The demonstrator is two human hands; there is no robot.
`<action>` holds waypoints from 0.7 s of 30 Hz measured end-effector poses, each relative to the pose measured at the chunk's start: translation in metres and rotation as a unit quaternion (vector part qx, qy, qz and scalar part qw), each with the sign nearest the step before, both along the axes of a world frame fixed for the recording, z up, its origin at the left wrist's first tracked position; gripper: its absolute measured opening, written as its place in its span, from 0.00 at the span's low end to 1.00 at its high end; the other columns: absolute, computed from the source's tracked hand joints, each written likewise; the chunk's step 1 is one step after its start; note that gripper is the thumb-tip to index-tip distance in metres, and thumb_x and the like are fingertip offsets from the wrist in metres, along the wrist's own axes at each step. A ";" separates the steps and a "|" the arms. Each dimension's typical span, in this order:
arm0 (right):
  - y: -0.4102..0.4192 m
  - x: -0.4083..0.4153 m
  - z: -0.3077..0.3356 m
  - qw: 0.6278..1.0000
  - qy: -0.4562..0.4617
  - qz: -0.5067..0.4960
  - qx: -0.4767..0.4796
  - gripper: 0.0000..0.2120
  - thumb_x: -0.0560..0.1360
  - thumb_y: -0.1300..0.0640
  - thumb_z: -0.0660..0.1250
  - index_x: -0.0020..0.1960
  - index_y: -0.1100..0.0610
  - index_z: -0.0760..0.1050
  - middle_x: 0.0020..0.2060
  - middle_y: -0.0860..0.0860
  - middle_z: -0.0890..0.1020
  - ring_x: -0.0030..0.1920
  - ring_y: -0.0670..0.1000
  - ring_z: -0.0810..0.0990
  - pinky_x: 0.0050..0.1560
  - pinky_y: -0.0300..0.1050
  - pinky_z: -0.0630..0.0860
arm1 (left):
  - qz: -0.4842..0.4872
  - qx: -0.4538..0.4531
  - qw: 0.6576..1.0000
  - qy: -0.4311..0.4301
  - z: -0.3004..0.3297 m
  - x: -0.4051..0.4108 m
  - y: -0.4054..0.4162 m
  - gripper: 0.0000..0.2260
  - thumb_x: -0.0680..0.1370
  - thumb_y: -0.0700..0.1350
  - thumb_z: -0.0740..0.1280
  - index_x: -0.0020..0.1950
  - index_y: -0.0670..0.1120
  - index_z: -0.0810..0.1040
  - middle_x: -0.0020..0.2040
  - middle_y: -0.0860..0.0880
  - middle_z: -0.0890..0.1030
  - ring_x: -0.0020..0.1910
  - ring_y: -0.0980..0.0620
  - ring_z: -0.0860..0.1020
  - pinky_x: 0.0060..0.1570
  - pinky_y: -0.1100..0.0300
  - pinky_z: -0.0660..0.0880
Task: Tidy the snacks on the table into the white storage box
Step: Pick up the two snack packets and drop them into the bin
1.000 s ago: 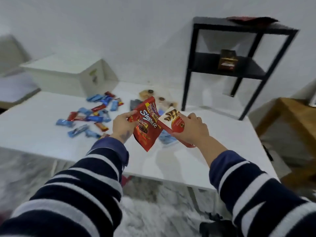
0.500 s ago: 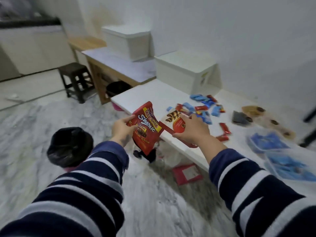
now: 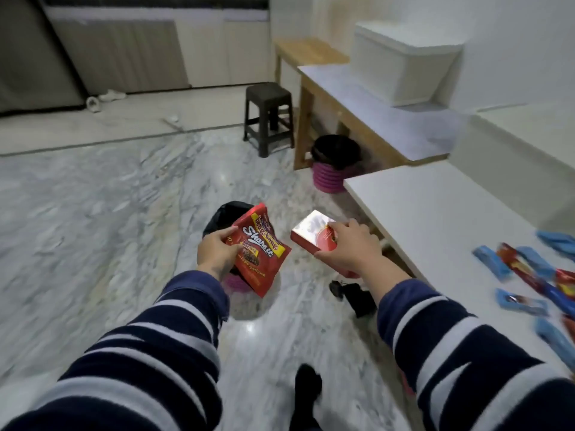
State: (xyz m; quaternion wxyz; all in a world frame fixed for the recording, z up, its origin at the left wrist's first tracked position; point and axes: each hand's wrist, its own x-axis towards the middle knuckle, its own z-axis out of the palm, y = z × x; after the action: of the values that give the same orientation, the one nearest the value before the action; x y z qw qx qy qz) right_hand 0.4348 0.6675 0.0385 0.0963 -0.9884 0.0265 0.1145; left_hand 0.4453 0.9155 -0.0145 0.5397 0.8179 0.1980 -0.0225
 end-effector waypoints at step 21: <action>0.143 0.341 -0.188 0.980 0.174 0.091 -0.035 0.35 0.69 0.32 0.63 0.70 0.47 0.66 0.65 0.54 0.70 0.67 0.59 0.67 0.64 0.56 0.64 | 0.140 -0.040 0.978 0.150 -0.184 0.274 0.099 0.19 0.72 0.39 0.72 0.63 0.47 0.78 0.60 0.44 0.80 0.55 0.44 0.79 0.60 0.48 0.76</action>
State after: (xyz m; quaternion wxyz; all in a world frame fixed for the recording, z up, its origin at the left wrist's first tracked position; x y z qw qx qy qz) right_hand 0.7759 0.8106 -0.1490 0.0443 -0.9545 -0.0434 0.2916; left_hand 0.7189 1.0141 -0.1980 0.5337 0.7472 0.3885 -0.0769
